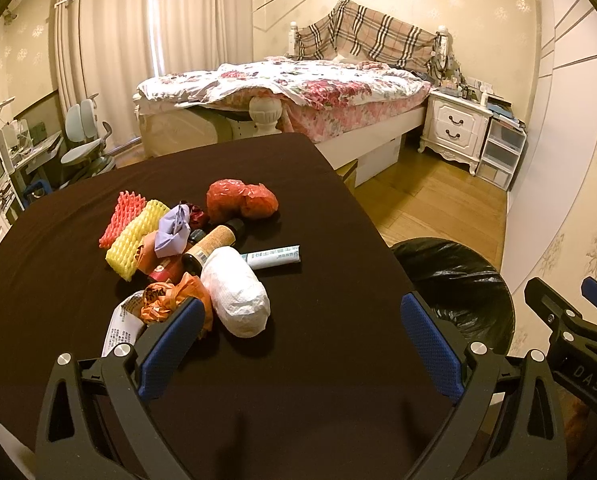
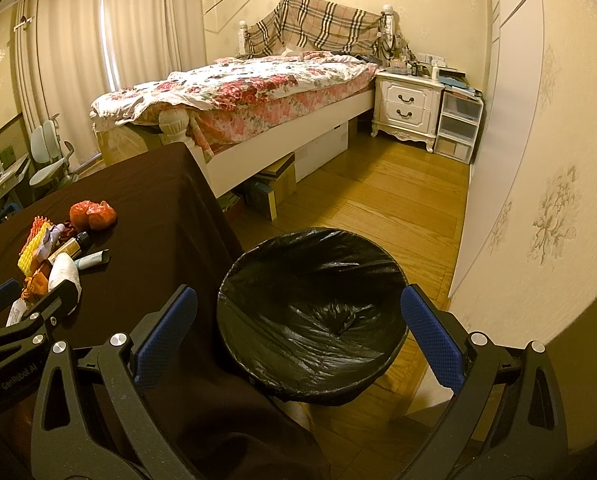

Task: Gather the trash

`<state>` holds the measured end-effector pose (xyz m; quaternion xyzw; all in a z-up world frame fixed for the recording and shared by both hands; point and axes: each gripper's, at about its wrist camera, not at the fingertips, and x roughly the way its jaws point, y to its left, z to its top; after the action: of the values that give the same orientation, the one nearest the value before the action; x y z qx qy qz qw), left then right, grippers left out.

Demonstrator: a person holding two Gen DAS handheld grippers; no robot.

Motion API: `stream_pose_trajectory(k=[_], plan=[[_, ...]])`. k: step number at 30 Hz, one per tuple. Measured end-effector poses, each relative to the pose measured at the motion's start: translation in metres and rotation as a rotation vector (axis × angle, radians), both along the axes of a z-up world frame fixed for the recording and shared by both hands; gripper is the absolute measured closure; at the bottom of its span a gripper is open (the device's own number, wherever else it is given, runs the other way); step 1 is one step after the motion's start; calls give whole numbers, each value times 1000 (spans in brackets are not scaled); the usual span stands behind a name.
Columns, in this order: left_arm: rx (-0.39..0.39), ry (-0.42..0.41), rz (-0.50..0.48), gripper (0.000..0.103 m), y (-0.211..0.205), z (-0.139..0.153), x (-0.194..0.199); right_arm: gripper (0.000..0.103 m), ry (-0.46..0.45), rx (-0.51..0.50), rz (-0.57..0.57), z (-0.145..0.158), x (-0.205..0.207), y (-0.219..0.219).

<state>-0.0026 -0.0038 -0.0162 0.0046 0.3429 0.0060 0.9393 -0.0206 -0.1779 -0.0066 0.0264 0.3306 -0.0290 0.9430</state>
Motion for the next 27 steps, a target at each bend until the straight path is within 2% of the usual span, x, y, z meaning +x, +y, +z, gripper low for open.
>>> stream_pose_trajectory(k=[18,27], plan=[[7,5,1,5,-1,1,1,3,3,3,2,-4,-1,-1],[8,1,10,6,20,-3,-3,3,22,17,26,-18,-5,-2]])
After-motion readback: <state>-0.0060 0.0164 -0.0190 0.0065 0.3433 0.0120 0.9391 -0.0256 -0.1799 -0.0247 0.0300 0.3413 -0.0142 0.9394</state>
